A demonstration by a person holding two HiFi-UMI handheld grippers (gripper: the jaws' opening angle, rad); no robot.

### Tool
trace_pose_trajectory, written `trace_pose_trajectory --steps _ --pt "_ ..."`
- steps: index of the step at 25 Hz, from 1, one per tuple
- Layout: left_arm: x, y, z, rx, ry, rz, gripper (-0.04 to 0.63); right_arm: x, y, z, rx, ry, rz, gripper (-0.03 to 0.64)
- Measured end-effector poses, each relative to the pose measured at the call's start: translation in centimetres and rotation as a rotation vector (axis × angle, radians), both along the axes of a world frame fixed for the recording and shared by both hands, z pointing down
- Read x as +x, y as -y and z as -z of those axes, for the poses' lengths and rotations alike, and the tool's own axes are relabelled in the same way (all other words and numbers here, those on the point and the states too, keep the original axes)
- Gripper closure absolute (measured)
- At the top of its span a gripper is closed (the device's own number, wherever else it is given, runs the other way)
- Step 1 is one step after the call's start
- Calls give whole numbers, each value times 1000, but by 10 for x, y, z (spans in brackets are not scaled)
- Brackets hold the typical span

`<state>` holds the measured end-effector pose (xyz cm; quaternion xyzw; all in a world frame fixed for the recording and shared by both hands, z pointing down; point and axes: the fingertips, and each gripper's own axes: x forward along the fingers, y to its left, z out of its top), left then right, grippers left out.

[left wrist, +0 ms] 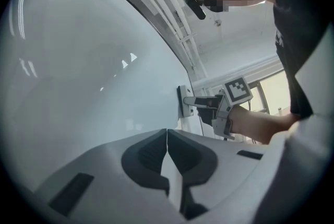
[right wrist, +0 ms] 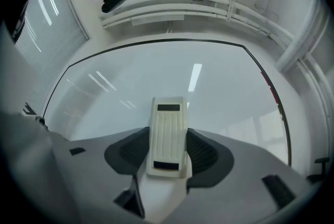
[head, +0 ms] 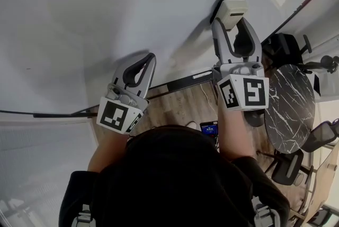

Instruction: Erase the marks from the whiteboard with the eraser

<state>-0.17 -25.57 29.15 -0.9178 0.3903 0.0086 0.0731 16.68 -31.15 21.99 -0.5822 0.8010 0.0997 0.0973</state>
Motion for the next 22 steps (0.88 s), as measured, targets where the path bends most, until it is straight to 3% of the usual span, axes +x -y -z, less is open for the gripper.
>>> trace_pose_trajectory --steps 9,22 --pt "14 -3 -3 -14 -3 31 589 52 11 -11 -54 59 -20 393" --pt "18 -13 -10 -45 1 57 588 60 -22 -21 -20 58 101 393"
